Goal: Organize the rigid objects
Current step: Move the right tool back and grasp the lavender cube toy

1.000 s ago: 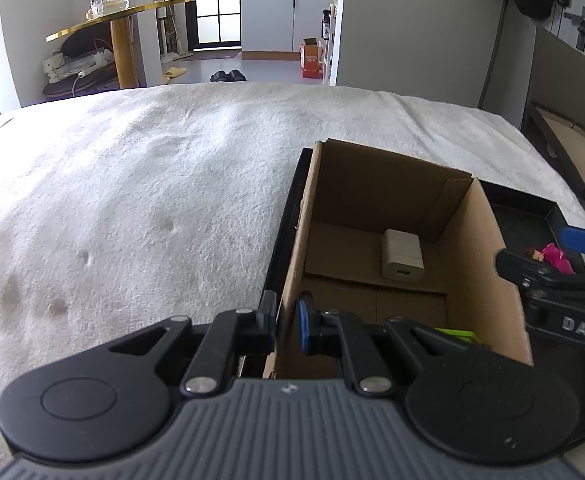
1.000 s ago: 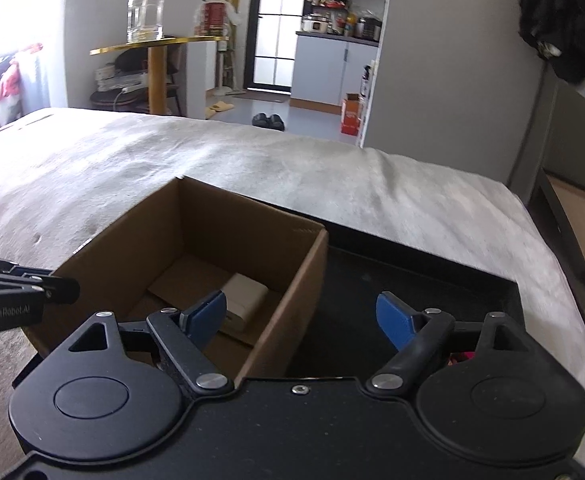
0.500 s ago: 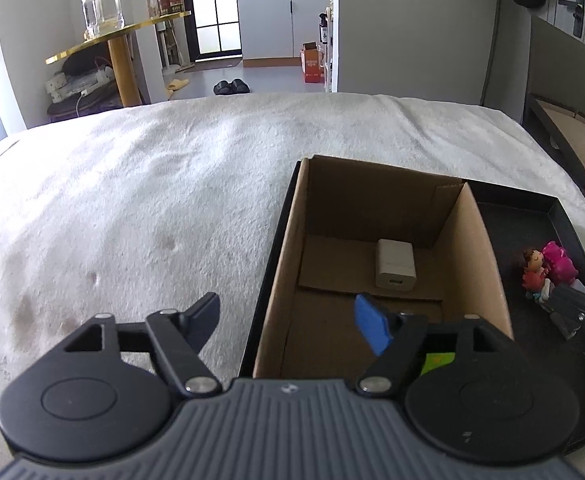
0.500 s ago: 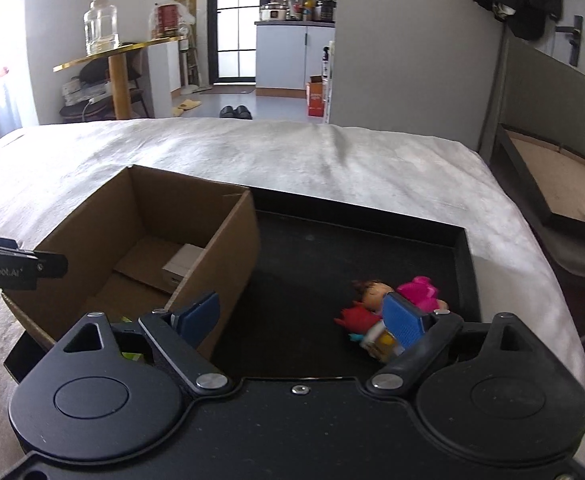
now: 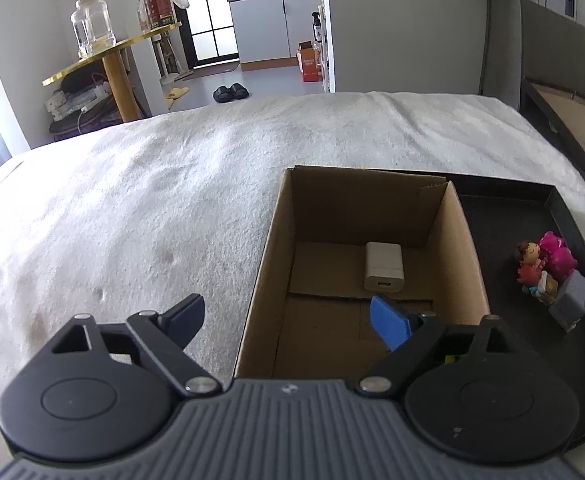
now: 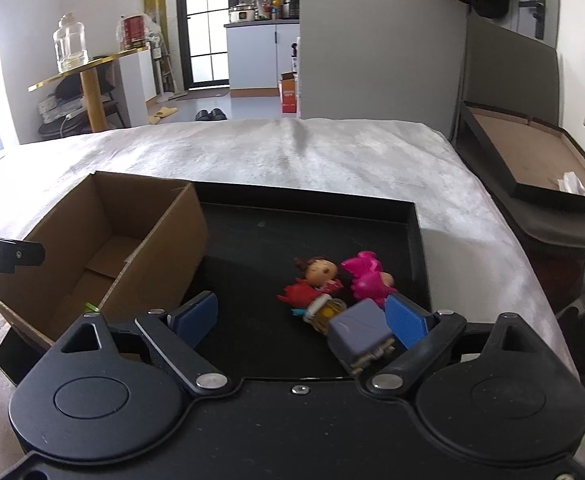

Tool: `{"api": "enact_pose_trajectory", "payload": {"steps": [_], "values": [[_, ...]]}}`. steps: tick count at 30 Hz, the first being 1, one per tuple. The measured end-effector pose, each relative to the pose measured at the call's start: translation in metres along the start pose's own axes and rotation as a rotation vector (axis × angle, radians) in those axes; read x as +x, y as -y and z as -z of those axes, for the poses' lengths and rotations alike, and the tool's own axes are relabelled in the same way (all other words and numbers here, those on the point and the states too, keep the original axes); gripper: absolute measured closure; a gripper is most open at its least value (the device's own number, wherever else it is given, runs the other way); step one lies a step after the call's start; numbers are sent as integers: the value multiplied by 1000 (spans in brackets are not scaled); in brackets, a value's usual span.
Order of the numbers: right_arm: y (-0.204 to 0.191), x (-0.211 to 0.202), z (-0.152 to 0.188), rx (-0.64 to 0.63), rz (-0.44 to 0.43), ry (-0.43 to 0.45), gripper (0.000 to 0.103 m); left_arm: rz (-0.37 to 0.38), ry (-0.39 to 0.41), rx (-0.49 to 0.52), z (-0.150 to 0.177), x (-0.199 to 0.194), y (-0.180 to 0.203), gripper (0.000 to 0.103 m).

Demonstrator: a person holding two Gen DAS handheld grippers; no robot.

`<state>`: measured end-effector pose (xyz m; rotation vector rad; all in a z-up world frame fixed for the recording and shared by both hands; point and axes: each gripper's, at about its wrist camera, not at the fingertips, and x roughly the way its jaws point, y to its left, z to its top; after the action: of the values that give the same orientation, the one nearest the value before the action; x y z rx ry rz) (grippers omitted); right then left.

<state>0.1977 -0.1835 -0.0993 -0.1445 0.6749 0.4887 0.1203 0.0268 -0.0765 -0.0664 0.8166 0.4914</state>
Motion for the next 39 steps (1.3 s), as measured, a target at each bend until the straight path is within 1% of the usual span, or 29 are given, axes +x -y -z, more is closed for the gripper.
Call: {"api": "enact_pose_trajectory", "payload": {"steps": [3, 6, 11, 17, 20, 22, 28, 32, 37, 38, 39], "values": [[8, -2, 5, 16, 9, -4, 10, -11, 3, 5, -1, -1, 4, 5], [16, -2, 10, 29, 13, -13, 10, -3, -10, -2, -2, 0, 6, 2], [28, 4, 18, 55, 18, -38, 7, -5, -29, 8, -3, 2, 11, 1], [40, 15, 29, 93, 18, -61, 7, -20, -45, 40, -3, 7, 19, 1], [43, 22, 33, 101, 11, -69, 8, -38, -56, 51, -2, 11, 20, 1], [45, 28, 34, 99, 7, -71, 8, -62, -61, 60, -2, 13, 21, 1], [49, 45, 35, 86, 8, -85, 13, -102, -78, 81, -3, 21, 28, 1], [49, 58, 33, 69, 13, -94, 16, -103, -87, 91, -3, 24, 32, 1], [49, 73, 29, 30, 26, -100, 17, -108, -98, 87, -3, 27, 32, 1], [49, 76, 28, 25, 27, -106, 19, -108, -101, 84, -3, 28, 31, 1], [49, 79, 29, 19, 25, -115, 26, -109, -101, 85, -3, 28, 32, 1]]}}
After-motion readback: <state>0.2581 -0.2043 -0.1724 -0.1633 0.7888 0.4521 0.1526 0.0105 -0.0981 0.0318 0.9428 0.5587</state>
